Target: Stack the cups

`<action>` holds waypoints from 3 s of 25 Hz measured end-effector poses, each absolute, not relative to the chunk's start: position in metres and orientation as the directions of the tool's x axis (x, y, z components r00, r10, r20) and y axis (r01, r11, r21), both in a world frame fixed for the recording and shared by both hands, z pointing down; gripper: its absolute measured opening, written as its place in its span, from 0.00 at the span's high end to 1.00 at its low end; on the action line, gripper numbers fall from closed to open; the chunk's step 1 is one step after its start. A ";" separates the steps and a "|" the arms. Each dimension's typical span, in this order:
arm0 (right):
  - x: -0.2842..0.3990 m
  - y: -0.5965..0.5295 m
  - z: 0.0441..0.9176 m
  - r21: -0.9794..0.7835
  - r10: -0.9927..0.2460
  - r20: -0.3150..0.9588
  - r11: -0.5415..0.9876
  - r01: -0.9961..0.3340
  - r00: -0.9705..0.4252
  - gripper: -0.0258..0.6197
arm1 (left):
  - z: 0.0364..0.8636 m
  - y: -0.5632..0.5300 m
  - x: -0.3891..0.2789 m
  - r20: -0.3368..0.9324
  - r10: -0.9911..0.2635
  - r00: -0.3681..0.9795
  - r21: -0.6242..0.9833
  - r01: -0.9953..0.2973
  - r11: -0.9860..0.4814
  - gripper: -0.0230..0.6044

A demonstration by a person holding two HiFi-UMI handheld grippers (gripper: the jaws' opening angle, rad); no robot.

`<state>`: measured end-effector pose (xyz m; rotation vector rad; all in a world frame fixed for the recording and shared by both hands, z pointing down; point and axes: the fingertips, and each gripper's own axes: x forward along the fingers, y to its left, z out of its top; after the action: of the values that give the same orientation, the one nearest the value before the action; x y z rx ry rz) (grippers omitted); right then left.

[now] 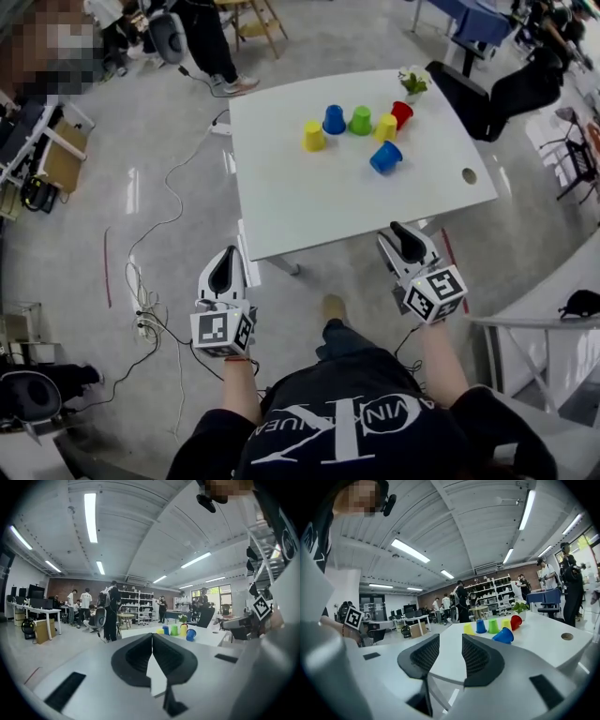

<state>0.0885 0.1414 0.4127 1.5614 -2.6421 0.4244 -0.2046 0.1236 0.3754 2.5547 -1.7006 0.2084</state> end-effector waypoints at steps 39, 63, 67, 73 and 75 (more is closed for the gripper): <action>0.152 -0.083 0.566 0.533 -0.567 0.823 0.789 0.305 0.027 0.60 | 0.440 -0.065 -0.140 0.293 -0.800 0.524 0.112 -0.850 -0.516 0.96; -0.103 -0.097 0.507 -0.089 -0.479 0.419 0.824 -0.560 -0.771 0.60 | 0.456 -0.080 -0.201 0.316 -0.832 0.457 0.149 -0.890 -0.432 0.96; -0.096 -0.093 0.513 -0.098 -0.487 0.430 0.811 -0.576 -0.760 0.59 | 0.458 -0.084 -0.202 0.313 -0.827 0.468 0.161 -0.884 -0.439 0.96; -0.096 -0.090 0.516 -0.088 -0.477 0.463 0.813 -0.575 -0.746 0.56 | 0.458 -0.094 -0.197 0.304 -0.810 0.502 0.172 -0.865 -0.472 0.96; -0.096 -0.087 0.513 -0.102 -0.464 0.462 0.819 -0.565 -0.756 0.53 | 0.456 -0.098 -0.194 0.295 -0.804 0.516 0.175 -0.857 -0.485 0.96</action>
<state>-0.0962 -0.0870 0.5129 0.7680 -2.5794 0.3282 -0.1944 -0.0982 0.4555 2.4613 -1.3907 0.2491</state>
